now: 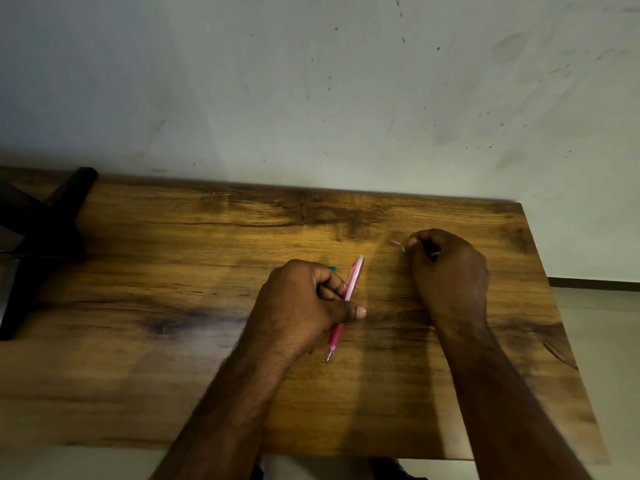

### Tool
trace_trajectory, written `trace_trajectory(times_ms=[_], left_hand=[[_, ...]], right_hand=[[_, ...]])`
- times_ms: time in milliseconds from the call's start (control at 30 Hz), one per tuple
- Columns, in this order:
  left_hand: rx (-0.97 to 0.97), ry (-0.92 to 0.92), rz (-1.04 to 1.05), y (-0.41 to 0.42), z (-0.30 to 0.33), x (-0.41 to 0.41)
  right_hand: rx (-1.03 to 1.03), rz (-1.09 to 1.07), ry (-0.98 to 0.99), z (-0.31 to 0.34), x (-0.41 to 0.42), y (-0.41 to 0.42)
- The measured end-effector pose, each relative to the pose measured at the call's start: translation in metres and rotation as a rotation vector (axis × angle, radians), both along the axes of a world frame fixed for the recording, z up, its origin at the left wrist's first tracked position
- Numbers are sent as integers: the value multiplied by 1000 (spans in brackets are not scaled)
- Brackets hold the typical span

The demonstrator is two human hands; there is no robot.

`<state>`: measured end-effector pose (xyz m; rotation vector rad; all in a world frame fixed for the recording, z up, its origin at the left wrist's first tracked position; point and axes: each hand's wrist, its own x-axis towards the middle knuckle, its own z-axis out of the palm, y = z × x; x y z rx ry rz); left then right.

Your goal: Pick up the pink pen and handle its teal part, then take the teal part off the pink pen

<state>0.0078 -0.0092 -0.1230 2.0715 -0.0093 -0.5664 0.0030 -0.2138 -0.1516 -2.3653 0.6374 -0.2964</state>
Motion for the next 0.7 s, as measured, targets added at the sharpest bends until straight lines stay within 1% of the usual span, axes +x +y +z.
trace_trajectory(times_ms=[200, 333, 533, 700], left_hand=[[1, -1, -3, -1, -1, -1], [5, -5, -5, -1, -2, -1], [14, -28, -13, -1, -4, -2], [13, -31, -11, -1, -4, 0]], right_hand=[[-26, 150, 4, -6, 3, 6], [-42, 132, 7, -9, 4, 11], [-158, 165, -28, -12, 5, 15], [-240, 307, -57, -5, 5, 17]])
